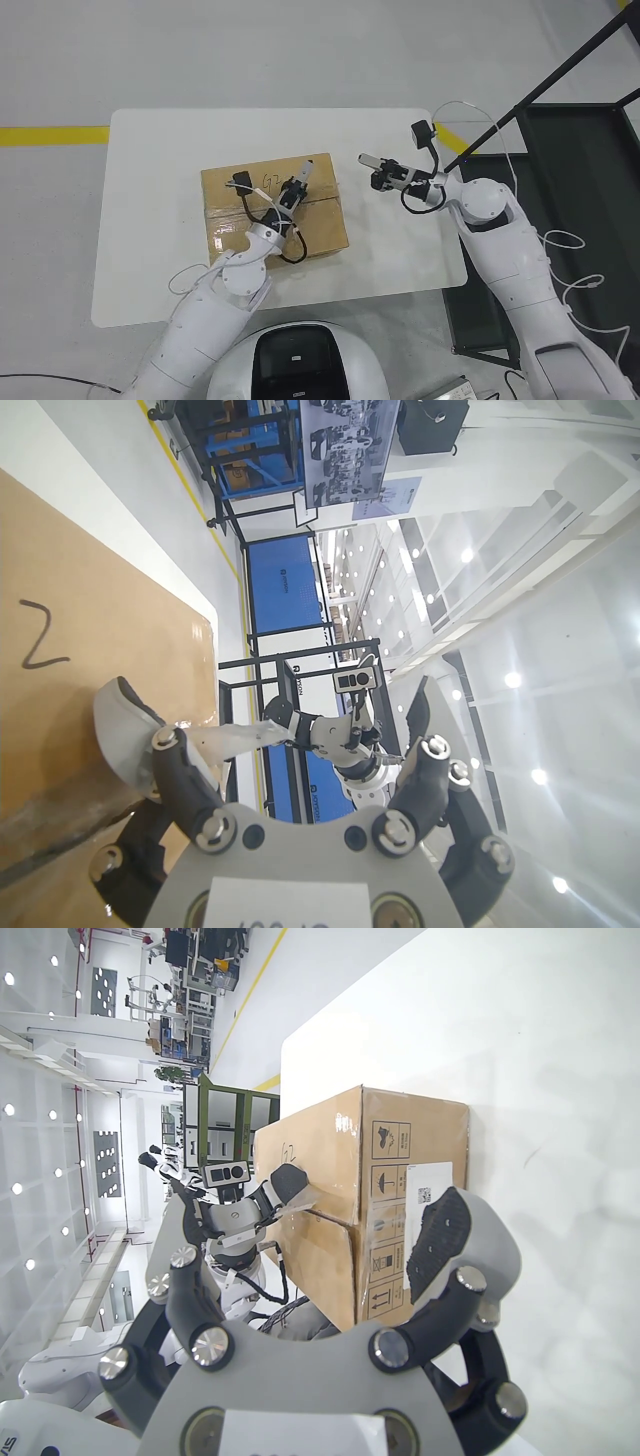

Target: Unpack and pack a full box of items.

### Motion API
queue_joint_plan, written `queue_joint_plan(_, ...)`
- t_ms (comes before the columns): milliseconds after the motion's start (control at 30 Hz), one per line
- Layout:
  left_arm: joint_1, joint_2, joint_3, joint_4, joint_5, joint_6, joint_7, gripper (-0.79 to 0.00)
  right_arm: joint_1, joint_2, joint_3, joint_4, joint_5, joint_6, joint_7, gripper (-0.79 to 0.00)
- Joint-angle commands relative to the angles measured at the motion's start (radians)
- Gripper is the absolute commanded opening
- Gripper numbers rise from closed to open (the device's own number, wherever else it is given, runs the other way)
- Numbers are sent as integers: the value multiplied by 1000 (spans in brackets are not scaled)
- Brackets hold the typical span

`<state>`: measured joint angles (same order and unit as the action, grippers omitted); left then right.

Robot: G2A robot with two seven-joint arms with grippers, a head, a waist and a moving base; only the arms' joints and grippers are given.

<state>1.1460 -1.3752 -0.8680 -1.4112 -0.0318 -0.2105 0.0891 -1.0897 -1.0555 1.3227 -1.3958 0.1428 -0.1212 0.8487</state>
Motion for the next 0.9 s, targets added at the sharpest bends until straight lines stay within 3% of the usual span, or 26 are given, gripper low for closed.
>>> queue_joint_plan(0,-14,-8,12,16,-9,0,-4,0,-3,1,5,-5,-2,4,0,0)
queue_joint_plan(333,-38,-36,40,32,-44,-29,-56,0,-16,6,14,-28,-6,21,0,0)
queue_joint_plan(867,-6,-44,48,27,41,-23,-168,0,-1,4,-6,-25,-2,25,4,0)
